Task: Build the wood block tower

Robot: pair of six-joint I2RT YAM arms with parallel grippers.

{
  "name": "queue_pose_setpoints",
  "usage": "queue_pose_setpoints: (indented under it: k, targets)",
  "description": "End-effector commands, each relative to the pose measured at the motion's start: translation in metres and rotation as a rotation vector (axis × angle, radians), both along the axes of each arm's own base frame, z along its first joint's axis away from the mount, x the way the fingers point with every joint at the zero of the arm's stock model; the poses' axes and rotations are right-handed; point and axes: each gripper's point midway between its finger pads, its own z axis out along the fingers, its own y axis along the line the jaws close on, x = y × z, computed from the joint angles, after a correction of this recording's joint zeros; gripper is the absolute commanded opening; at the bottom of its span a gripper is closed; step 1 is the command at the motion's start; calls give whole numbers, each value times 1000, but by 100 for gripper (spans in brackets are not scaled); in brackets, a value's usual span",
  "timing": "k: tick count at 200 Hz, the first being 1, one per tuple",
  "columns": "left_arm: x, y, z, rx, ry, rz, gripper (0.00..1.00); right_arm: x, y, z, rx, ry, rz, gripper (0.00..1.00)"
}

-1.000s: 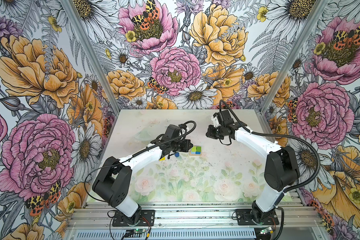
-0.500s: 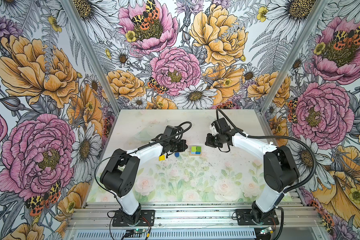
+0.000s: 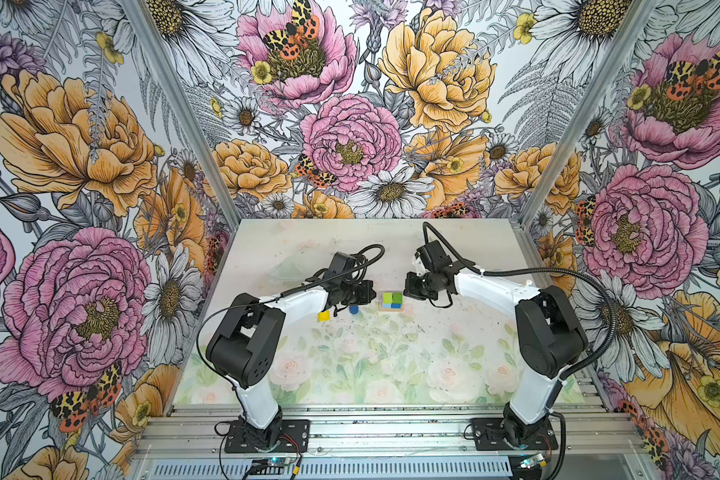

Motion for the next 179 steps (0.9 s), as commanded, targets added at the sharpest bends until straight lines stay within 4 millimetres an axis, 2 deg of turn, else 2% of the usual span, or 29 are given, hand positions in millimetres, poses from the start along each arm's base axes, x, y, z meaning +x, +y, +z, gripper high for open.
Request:
queue_pose_setpoints:
  k: [1,179]
  targets:
    - [7,-6,9,-34,-16,1,0,3,4,-6,-5,-4,-4,0]
    - [7,-15,2,-48,1,-17,0,4,7,-15,-12,15,-2,0]
